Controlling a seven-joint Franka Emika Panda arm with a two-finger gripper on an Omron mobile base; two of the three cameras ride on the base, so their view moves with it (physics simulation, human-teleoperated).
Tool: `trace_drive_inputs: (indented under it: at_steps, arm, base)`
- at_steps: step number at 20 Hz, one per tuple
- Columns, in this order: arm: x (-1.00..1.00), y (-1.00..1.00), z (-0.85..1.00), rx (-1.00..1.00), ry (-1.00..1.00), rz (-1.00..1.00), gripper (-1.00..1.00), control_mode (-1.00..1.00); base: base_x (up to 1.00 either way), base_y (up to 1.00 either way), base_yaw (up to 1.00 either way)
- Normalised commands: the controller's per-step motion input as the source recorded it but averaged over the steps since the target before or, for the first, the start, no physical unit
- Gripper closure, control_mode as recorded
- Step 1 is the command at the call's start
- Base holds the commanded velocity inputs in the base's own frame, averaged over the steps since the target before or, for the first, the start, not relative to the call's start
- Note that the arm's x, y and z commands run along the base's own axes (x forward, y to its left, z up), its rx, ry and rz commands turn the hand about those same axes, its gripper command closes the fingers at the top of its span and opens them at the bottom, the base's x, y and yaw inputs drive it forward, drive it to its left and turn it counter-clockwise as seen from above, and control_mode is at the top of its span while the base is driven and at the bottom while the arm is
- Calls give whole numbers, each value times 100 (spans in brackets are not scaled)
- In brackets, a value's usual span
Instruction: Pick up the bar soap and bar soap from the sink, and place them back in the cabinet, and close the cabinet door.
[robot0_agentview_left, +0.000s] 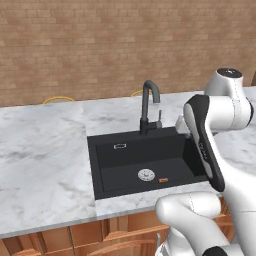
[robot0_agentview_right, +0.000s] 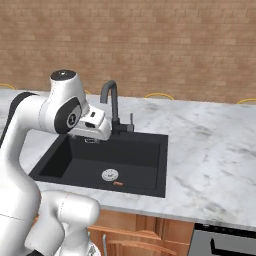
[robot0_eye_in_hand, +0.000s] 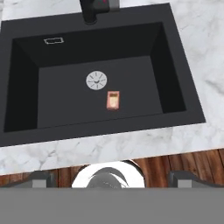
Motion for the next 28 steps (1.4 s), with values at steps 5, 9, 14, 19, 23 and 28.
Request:
trace_drive_inputs:
  at_steps: [5, 9, 14, 19, 23, 28]
  arm:
    - [8, -1, -25, 0, 4, 1, -100, -100]
    - [17, -1, -29, 0, 0, 0, -100, -100]
    - [36, -3, -22, 0, 0, 0, -100, -100]
    - [41, -1, -20, 0, 0, 0, -100, -100]
    - [35, 0, -22, 0, 0, 0, -100, -100]
    - [21, 0, -24, 0, 0, 0, -100, -100]
  base:
    - [0, 0, 0]
    - [0, 0, 0]
    - [0, 0, 0]
    - [0, 0, 0]
    - [0, 0, 0]
    - [0, 0, 0]
